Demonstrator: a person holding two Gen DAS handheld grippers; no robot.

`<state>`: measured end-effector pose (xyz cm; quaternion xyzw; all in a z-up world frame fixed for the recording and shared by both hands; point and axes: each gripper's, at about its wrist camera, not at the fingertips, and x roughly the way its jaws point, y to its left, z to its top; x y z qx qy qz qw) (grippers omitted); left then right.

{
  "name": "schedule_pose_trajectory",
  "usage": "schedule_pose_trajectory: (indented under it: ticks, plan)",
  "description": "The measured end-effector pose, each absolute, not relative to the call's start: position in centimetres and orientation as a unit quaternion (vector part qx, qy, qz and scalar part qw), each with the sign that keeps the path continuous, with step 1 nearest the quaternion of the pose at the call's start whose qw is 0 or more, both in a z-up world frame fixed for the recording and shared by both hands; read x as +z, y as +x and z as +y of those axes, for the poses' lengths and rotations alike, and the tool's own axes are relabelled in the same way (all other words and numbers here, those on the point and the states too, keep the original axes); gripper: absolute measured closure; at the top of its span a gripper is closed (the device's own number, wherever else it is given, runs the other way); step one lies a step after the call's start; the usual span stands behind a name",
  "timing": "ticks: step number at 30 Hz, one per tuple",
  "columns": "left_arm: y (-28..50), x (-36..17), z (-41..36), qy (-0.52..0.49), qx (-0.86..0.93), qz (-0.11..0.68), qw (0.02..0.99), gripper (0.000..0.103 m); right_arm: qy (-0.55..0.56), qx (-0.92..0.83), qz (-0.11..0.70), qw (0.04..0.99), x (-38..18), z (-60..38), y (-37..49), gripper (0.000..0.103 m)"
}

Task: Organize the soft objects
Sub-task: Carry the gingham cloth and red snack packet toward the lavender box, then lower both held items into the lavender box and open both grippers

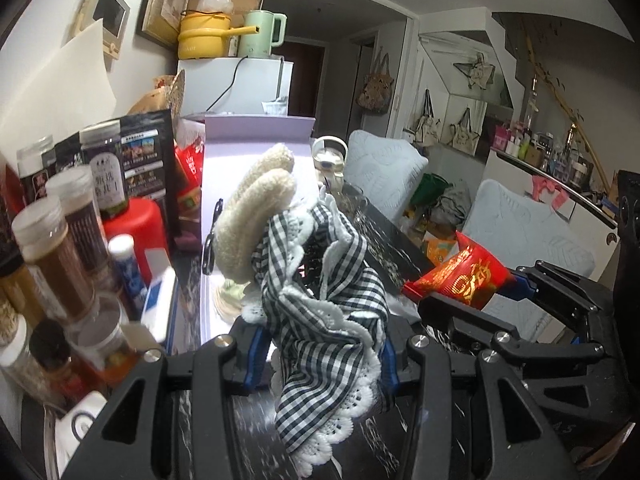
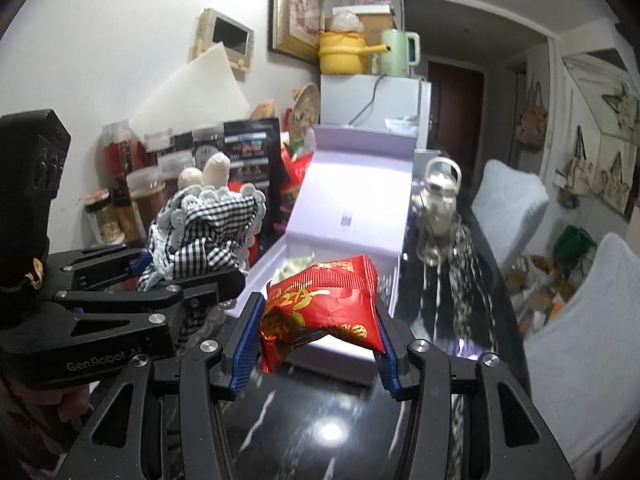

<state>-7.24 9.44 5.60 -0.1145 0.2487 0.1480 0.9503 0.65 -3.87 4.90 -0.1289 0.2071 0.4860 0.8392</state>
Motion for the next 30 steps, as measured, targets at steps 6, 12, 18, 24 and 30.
schedule_pose_trajectory:
  ticks: [6,12,18,24,30]
  plan:
    - [-5.3,6.5,11.5,-0.114,0.155,0.237,0.952,0.059,-0.132,0.49,0.195,0.84,6.1,-2.2,2.5,0.053]
    - [-2.9,6.5,13.5,-0.128,0.16,0.233,0.951,0.059,-0.13,0.491,0.191,0.84,6.8,-0.5,4.9,0.053]
    - [-0.4,5.6,15.3,-0.132,0.173,0.243,0.945,0.059,-0.127,0.491,0.201,0.838,6.5,1.4,7.5,0.053]
    - [2.1,4.4,16.9,-0.134,0.185,0.259,0.939,0.059,-0.118,0.491,0.225,0.834,5.3,3.3,10.5,0.053]
    - [4.5,2.5,18.7,-0.138,0.199,0.281,0.929,0.059,-0.113,0.485,0.256,0.828,3.5,5.4,13.4,0.053]
